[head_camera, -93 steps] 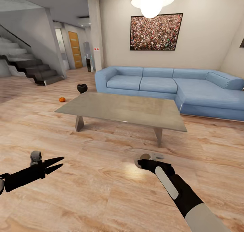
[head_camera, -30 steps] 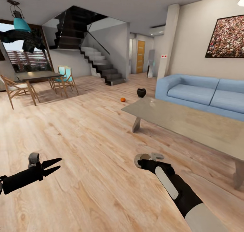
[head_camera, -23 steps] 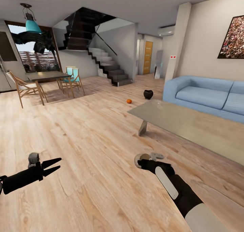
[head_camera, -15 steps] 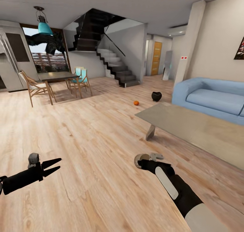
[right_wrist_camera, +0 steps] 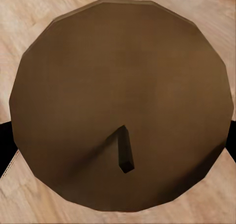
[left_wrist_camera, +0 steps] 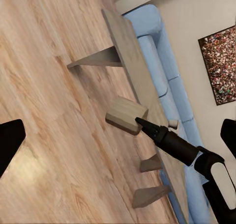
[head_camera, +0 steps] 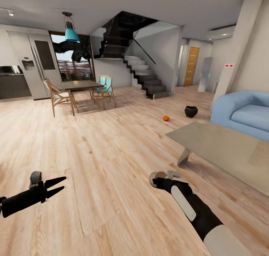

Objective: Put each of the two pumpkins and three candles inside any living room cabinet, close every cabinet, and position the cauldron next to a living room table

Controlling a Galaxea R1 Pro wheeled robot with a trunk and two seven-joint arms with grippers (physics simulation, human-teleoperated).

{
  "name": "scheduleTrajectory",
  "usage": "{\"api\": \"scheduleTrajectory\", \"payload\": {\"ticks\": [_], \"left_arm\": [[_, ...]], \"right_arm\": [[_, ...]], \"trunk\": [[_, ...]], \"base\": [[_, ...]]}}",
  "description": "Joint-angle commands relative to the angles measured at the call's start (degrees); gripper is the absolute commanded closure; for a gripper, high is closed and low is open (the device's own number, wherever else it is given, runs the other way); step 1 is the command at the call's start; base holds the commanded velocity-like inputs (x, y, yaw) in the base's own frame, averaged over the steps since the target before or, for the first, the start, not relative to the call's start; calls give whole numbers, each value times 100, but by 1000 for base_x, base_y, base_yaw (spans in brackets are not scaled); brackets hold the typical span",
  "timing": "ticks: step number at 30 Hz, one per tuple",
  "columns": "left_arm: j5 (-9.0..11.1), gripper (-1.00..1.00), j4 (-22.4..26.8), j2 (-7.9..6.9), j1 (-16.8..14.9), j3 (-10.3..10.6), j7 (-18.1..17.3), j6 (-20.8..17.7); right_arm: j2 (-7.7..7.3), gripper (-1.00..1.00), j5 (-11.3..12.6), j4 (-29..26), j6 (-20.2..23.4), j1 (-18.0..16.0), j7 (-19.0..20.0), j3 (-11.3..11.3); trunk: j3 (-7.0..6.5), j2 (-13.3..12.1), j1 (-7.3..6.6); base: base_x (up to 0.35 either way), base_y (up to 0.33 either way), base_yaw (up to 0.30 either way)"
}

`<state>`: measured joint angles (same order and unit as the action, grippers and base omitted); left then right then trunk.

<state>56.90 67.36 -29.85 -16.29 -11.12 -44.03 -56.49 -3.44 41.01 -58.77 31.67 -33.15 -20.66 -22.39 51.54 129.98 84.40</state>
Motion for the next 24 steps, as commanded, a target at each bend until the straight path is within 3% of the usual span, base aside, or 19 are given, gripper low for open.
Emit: {"api": "scheduleTrajectory", "payload": {"ticks": [1, 5, 6, 7, 9, 11, 13, 14, 18, 24], "left_arm": [[-17, -100, -13, -1, -6, -16, -16, -22], [-80, -100, -228, 23, -6, -57, 26, -7], [-190, -100, -399, 38, -6, -48, 32, 12], [-339, -100, -568, 48, -6, -45, 33, 54], [-843, -100, -1068, 63, -6, -62, 23, 362], [-1135, -100, -1399, 99, -6, -66, 21, 739], [-1332, -100, -1811, 246, -6, -46, 31, 1250], [-1513, -100, -2075, 299, -6, -46, 43, 1580], [-2025, -100, -2676, 394, -11, -57, 60, 2442], [-2191, -100, -2834, 547, -19, -67, 68, 2745]], "right_arm": [[-11, 100, 56, 1, -1, -6, -55, -20], [-15, 100, 63, 237, -11, -3, -53, -101], [-20, 100, 63, 407, -15, -2, -53, -138], [-25, 100, 64, 523, -17, 0, -53, -152], [-31, 100, 59, 769, -19, 3, -47, -191], [-36, 100, 53, 875, -38, 28, -47, -271], [-36, 100, 56, 1101, -473, 55, -51, -525], [-28, 100, 64, 1485, -962, 59, -52, -719], [-16, 100, 73, 2214, -1834, 59, -59, -1128], [-12, 100, 59, 2370, -2085, 58, -53, -1247]], "trunk": [[1, 2, 2], [-17, 2, 2], [-22, 2, 2], [-26, 2, 2], [-33, 2, 2], [-34, 2, 2], [-25, 2, 2], [-18, 2, 2], [16, 2, 2], [59, 2, 2]], "base": [[342, 0, 254], [342, 0, 254], [342, 0, 254], [342, 0, 254], [342, 0, 258], [342, 0, 260], [342, 0, 198], [342, 0, 146], [342, 0, 101], [342, 0, 21]]}}
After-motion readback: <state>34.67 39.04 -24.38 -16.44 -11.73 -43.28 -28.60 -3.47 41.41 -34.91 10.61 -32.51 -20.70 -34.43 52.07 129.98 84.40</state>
